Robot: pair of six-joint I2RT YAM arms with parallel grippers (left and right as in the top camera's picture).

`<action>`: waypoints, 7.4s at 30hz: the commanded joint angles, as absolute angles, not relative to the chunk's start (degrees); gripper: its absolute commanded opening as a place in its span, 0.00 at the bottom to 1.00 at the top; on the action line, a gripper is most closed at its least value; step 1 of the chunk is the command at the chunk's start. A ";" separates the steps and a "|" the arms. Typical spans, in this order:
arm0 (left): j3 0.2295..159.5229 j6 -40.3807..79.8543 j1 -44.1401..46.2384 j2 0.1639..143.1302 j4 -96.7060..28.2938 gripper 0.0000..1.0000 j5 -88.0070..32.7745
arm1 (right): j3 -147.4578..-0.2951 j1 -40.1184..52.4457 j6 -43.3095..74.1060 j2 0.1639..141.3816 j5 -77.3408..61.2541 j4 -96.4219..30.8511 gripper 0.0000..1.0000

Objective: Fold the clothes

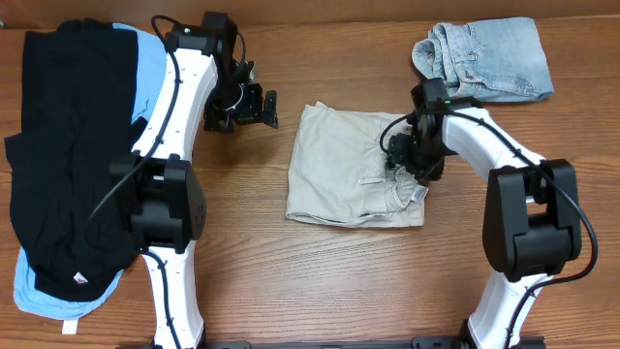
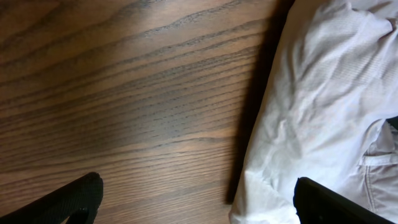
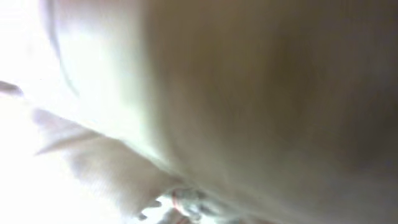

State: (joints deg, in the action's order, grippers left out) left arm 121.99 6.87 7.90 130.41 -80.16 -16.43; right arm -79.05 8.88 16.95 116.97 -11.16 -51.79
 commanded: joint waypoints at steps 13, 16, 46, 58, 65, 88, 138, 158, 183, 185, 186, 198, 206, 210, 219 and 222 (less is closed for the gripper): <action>123.11 5.78 8.29 129.64 -79.94 1.00 -16.08 | -77.06 8.69 11.44 122.85 -28.16 -46.48 0.04; 123.11 5.78 8.29 129.64 -79.94 1.00 -16.08 | -78.41 7.68 9.47 122.26 -33.23 -47.00 0.04; 123.11 5.76 8.27 129.64 -79.64 1.00 -15.88 | -89.01 -6.42 26.28 101.14 -54.39 -30.61 0.04; 123.11 5.76 8.27 129.64 -79.02 1.00 -15.14 | -89.01 -17.12 55.83 97.62 -46.30 1.96 0.04; 123.11 5.76 8.27 129.64 -79.05 1.00 -14.37 | -89.01 -19.68 58.81 98.56 -31.38 1.98 0.04; 123.11 6.00 8.29 129.64 -74.87 1.00 -11.42 | -89.01 -19.62 69.28 122.78 -22.13 41.47 0.04; 123.11 10.31 8.32 129.64 -70.15 1.00 -12.01 | -93.89 -23.81 29.69 119.63 -20.88 -39.94 0.79; 123.11 10.31 8.29 129.64 -68.90 1.00 -11.77 | -112.40 -8.25 7.25 120.05 1.26 -40.34 0.04; 123.11 10.31 8.29 129.67 -68.51 1.00 -11.40 | -120.09 -6.28 10.39 131.66 -5.89 -52.21 1.00; 123.11 10.28 8.29 129.64 -68.49 1.00 -11.40 | -123.20 -6.92 8.88 130.89 -5.87 -53.80 1.00; 123.11 10.28 8.29 129.64 -68.47 1.00 -11.40 | -124.38 -7.29 7.92 130.50 -5.52 -54.15 1.00; 123.09 10.31 8.29 129.67 -67.53 1.00 -11.35 | -124.07 -11.60 5.52 133.43 1.83 -46.57 0.66; 123.11 10.31 8.29 129.67 -67.22 1.00 -11.35 | -124.07 -12.99 6.09 139.00 1.89 -44.82 0.53; 123.09 10.31 8.29 129.67 -67.26 1.00 -10.72 | -124.07 -14.70 8.36 140.29 1.87 -44.99 0.95; 123.09 10.31 8.38 129.67 -67.33 1.00 -8.78 | -127.24 -17.32 10.31 137.67 -2.26 -47.92 1.00; 123.09 10.31 8.38 129.67 -67.35 1.00 -8.78 | -131.52 -17.17 8.64 135.00 -4.21 -51.51 1.00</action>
State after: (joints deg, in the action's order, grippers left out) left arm 121.99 9.47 7.90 130.41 -67.46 -9.58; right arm -127.15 -16.08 9.28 139.70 -3.81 -50.06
